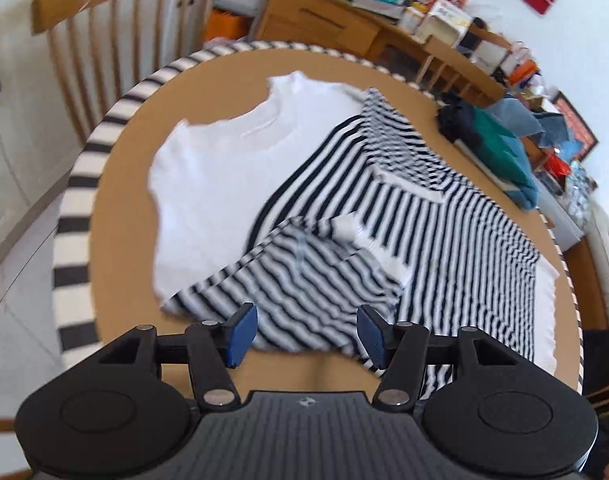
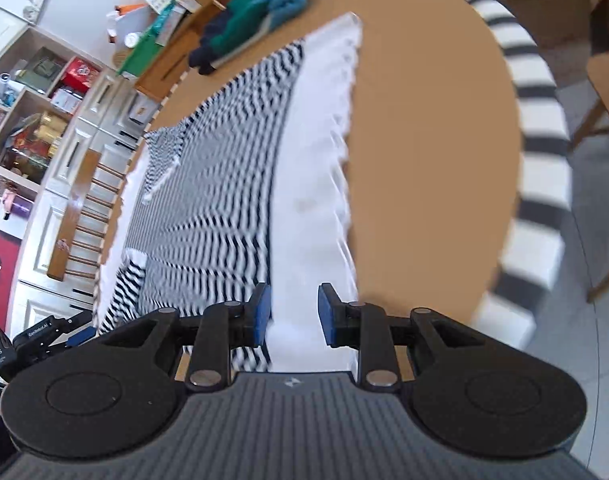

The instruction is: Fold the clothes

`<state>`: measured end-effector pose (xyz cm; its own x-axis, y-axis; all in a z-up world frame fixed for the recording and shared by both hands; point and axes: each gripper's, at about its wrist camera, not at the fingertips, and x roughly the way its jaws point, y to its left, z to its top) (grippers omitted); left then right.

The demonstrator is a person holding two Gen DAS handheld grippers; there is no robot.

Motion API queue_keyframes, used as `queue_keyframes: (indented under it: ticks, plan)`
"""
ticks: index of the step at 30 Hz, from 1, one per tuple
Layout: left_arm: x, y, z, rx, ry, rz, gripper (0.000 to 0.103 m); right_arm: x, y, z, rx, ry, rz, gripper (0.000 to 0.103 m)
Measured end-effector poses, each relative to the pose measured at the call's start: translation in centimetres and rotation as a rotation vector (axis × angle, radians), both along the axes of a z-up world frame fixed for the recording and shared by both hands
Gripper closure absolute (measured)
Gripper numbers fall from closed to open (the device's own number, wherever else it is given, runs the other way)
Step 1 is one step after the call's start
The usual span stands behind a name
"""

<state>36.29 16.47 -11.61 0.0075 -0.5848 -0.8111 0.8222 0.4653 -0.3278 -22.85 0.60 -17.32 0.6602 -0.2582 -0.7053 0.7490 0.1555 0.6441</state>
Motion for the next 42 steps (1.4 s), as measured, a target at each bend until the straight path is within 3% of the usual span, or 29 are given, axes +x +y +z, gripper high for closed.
queue_keyframes:
  ticks: [4,6,8,17,19,26,42]
  plan:
    - [0.9,1.4,-0.2,0.013,0.002,0.008,0.045,-0.7,2.9,0.5,0.011,0.008,-0.074,0.073]
    - [1.4,2.0,-0.8,0.022,0.034,0.035,0.045,-0.8,4.4,0.8,0.010,0.025,-0.129,0.064]
    - [2.0,2.5,-1.3,0.032,0.069,0.066,0.045,-0.9,5.9,0.7,0.017,0.038,-0.197,0.063]
    - [4.8,5.1,-4.3,-0.024,0.254,0.309,0.045,-2.3,10.0,-4.1,0.274,-0.119,-0.694,0.066]
    - [5.1,5.2,-4.5,-0.039,0.286,0.356,0.044,-2.0,10.5,-4.6,0.297,-0.161,-0.758,0.066]
    - [6.4,5.0,-5.1,-0.095,0.362,0.494,0.044,-0.4,11.2,-5.3,0.342,-0.209,-0.855,0.065]
    - [5.3,2.6,-4.9,-0.125,0.299,0.479,0.041,0.1,10.6,-5.4,0.320,-0.251,-0.920,0.066]
